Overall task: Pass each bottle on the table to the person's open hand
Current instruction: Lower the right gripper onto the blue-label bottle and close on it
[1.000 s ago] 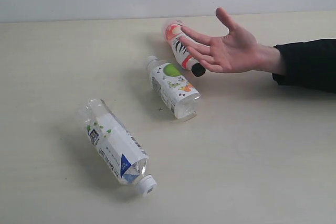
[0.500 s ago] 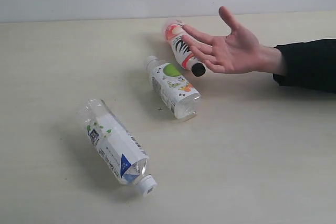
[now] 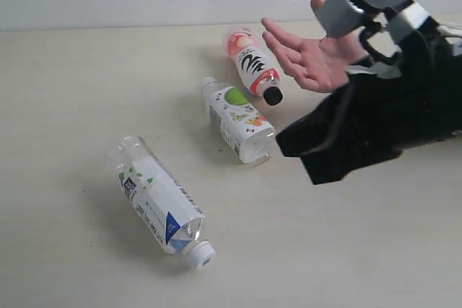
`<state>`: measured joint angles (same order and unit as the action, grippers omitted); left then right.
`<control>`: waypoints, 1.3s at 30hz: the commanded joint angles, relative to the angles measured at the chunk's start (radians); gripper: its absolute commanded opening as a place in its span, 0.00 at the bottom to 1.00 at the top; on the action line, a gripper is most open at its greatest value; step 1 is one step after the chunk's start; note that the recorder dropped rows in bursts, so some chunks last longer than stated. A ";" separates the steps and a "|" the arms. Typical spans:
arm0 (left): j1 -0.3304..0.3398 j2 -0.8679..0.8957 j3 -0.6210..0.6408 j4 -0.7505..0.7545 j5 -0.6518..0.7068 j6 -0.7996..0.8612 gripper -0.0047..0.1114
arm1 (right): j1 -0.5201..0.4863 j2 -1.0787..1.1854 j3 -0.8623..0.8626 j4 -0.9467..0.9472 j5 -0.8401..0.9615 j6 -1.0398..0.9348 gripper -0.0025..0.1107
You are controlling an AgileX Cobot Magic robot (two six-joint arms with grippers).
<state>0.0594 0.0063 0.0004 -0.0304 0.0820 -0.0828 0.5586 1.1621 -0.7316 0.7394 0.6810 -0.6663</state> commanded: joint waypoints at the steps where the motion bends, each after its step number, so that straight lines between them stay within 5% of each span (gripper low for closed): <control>1: 0.001 -0.006 0.000 -0.003 0.001 0.002 0.04 | 0.111 0.134 -0.117 -0.097 -0.016 0.113 0.07; 9: 0.001 -0.006 0.000 -0.003 0.001 0.002 0.04 | 0.231 0.382 -0.399 -0.433 0.077 0.578 0.09; 17: 0.001 -0.006 0.000 -0.003 0.001 0.002 0.04 | 0.302 0.511 -0.583 -0.433 0.150 0.588 0.35; 24: 0.001 -0.006 0.000 -0.003 0.001 0.002 0.04 | 0.302 0.566 -0.583 -0.429 0.178 0.596 0.40; 32: 0.001 -0.006 0.000 -0.003 0.001 0.002 0.04 | 0.302 0.661 -0.583 -0.465 0.160 0.588 0.69; 39: 0.001 -0.006 0.000 -0.003 0.001 0.002 0.04 | 0.302 0.747 -0.594 -0.470 0.082 0.583 0.71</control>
<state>0.0594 0.0063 0.0004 -0.0304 0.0820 -0.0828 0.8595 1.8824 -1.3080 0.2777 0.7861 -0.0699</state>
